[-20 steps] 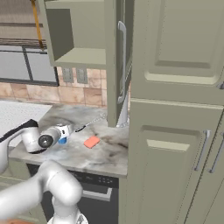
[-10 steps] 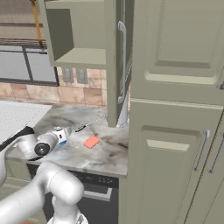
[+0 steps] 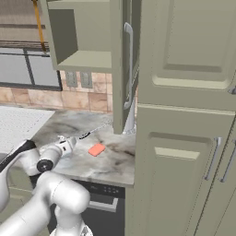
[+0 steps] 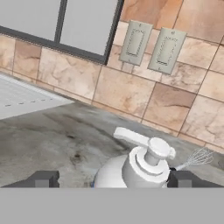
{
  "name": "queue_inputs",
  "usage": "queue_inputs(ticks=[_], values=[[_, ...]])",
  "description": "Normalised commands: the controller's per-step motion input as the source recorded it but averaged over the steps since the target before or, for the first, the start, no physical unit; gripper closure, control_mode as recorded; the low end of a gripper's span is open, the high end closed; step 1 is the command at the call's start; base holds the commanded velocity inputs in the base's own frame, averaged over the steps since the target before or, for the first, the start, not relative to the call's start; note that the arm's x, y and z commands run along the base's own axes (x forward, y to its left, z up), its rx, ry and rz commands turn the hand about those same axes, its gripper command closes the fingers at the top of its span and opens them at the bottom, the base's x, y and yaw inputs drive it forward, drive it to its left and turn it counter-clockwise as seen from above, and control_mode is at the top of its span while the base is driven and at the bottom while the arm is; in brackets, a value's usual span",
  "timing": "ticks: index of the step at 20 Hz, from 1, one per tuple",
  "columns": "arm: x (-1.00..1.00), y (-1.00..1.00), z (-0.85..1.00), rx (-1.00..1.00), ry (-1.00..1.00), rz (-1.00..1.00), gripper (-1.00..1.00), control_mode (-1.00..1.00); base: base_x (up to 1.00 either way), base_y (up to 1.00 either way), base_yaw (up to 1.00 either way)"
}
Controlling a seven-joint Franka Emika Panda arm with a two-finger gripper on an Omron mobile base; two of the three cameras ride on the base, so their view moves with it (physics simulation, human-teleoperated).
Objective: Pick the bar soap and soap dispenser from the cabinet and place them on the counter.
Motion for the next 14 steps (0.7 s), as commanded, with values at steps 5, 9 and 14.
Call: queue_inputs(ticks=[5,9,14], values=[[0.0,0.0,0.0,0.0,-0.04,0.0,-1.0,-1.0,0.0,0.0,0.0],[0.0,0.0,-0.01,0.0,-0.02,0.0,-1.0,-1.0,0.0,0.0,0.0],[-0.11,0.0,0.0,0.0,-0.06,0.0,-1.0,-1.0,0.0,0.0,0.0]])
